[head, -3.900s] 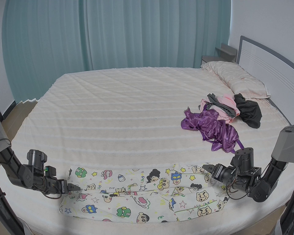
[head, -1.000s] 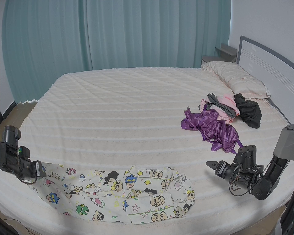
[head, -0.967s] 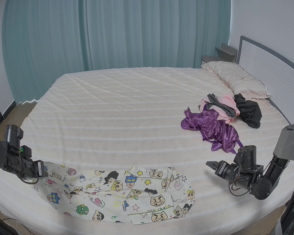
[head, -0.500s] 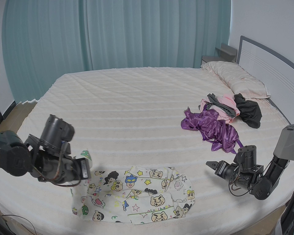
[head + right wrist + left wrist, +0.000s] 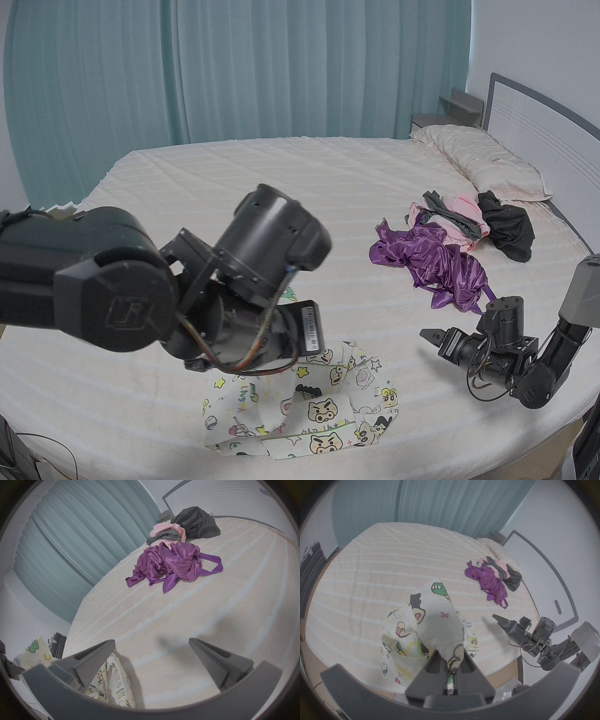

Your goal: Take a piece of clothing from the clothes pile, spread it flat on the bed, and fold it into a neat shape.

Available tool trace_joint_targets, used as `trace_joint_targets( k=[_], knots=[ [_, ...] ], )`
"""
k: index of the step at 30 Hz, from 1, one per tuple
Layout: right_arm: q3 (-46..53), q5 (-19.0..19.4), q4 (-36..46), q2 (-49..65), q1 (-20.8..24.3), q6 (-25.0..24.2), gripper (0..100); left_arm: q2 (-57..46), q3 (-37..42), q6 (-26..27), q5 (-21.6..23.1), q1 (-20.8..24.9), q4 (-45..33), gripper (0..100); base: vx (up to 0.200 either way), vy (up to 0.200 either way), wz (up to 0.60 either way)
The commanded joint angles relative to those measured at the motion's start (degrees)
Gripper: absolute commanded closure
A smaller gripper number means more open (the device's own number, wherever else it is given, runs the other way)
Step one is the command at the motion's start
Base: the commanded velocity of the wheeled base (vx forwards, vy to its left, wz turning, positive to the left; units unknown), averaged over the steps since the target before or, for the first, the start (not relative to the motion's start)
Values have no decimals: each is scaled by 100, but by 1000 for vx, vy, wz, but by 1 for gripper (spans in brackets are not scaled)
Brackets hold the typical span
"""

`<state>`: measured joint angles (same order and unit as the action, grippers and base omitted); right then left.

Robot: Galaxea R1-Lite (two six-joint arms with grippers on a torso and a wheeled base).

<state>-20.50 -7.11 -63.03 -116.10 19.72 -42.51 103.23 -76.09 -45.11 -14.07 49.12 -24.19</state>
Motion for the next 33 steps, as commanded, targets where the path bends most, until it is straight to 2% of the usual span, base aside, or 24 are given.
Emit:
trace_joint_targets(
  k=[1, 7, 8, 22, 26, 29, 33],
  knots=[
    [-6, -1, 1, 18, 14, 15, 0, 461, -485, -60, -26, 353, -60, 100, 0, 0, 0],
    [-6, -1, 1, 18, 14, 32, 0, 778, -969, -95, -114, 441, -77, 100, 0, 0, 0],
    [-6, -1, 1, 18, 14, 32, 0, 795, -1013, -121, -131, 441, -77, 0, 0, 0, 0],
    [3, -1, 1, 0, 14, 32, 0, 839, -1180, -447, -193, 538, -104, 0, 0, 0, 0],
    [11, -1, 1, 9, 14, 32, 0, 575, -1004, -780, -219, 432, -543, 0, 0, 0, 0],
    [11, -1, 1, 9, 40, 32, 0, 206, -538, -930, -87, 195, -587, 0, 0, 0, 0],
    [29, -1, 1, 9, 111, 23, 0, -453, 578, -947, 378, -438, -244, 0, 0, 0, 0]
  ],
)
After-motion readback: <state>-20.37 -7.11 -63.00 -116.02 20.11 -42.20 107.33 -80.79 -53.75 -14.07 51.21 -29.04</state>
